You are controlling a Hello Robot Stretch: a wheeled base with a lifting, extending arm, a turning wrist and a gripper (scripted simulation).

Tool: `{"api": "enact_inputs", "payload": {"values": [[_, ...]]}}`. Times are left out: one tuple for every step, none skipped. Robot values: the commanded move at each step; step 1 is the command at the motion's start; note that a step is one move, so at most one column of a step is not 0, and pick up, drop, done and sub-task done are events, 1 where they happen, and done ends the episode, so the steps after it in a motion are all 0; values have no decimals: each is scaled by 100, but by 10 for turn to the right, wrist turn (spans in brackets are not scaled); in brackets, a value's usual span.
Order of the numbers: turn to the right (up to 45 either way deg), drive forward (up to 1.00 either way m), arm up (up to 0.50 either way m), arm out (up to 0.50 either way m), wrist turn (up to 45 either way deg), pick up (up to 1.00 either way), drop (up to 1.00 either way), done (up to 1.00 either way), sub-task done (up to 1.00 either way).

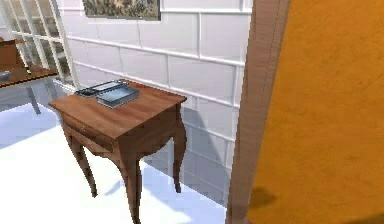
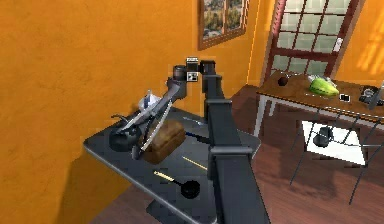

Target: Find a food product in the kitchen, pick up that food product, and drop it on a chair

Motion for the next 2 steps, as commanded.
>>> {"api": "enact_inputs", "payload": {"values": [[0, 0, 0, 0, 450, 0, 0, 0, 0], [0, 0, 0, 0, 450, 0, 0, 0, 0]]}}
